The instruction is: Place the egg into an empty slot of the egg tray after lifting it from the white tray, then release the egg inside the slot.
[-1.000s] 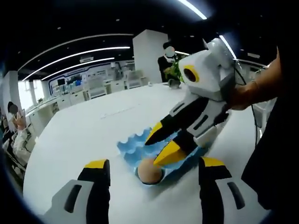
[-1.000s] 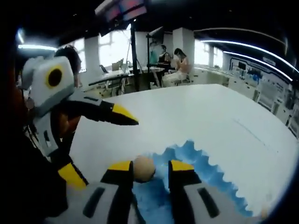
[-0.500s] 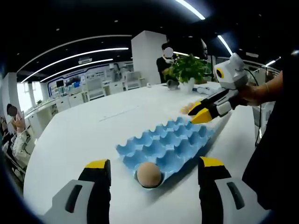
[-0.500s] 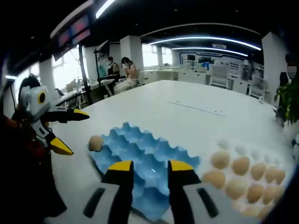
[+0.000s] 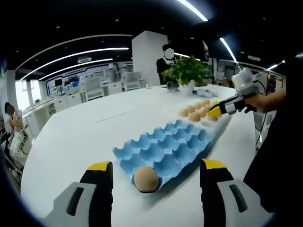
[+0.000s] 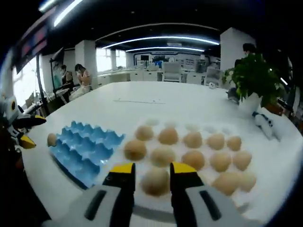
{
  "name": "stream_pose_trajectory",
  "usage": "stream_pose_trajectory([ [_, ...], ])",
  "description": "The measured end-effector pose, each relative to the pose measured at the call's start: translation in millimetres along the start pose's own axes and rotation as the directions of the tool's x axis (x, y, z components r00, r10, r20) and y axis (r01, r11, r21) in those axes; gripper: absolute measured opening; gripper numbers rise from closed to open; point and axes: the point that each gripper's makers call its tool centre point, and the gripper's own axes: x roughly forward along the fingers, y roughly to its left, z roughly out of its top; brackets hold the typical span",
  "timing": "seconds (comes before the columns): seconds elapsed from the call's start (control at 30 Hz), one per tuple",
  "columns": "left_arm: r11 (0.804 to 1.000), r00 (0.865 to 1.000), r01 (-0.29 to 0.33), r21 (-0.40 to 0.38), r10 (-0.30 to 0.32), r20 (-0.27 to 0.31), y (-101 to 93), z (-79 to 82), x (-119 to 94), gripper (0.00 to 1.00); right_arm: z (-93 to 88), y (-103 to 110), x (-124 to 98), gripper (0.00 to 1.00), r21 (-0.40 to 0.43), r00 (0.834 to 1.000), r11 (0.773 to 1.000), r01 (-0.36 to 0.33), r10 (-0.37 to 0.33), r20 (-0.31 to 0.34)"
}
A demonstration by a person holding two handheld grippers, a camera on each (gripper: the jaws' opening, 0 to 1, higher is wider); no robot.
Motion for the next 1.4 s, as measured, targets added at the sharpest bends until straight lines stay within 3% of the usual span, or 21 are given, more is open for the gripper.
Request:
stream_pose_trajectory([
  [0.2,1.0,1.0,-0.011,-0.001,0.011,0.005,2.6,4.7,-3.0,0.75,-10.6,2.5,5.6,0.28,0.011,0.999,1.0,-0.011,0.011,-0.03],
  [0.3,1.0,1.0,-0.01,-0.013,0.011,0.005,3.4,4.5,-4.1,0.75,-17.4,-2.1,7.5,0.26,0.064,0.999,0.998,0.0,0.003,-0.049],
  [0.47,1.0,1.0,-0.019,-0.017,0.019,0.005,2.1,9.1,-5.2,0.75,-16.8,-0.3,5.4,0.25,0.052,1.0,0.999,-0.009,0.009,0.001],
  [0.77,1.0,1.0,-0.001,-0.029,0.001,0.013,-0.1,10.9,-2.8,0.75,-15.4,-3.9,5.0,0.23,0.068,1.0,0.998,-0.01,0.009,0.006],
  [1.03,1.0,1.0,-0.014,-0.012,0.014,0.002,2.7,11.3,-3.4,0.76,17.9,2.6,-4.9,0.23,0.061,0.997,0.998,-0.025,0.021,0.073],
  [1.2,1.0,1.0,-0.009,-0.006,0.009,-0.001,0.5,10.1,-3.9,0.75,34.9,26.5,-4.2,0.23,0.033,0.991,0.995,-0.096,0.092,0.1],
  [1.4,1.0,1.0,-0.006,0.001,0.006,-0.007,-0.8,8.8,-5.1,0.75,50.1,76.3,1.5,0.23,0.001,0.968,0.975,-0.224,0.222,0.118],
])
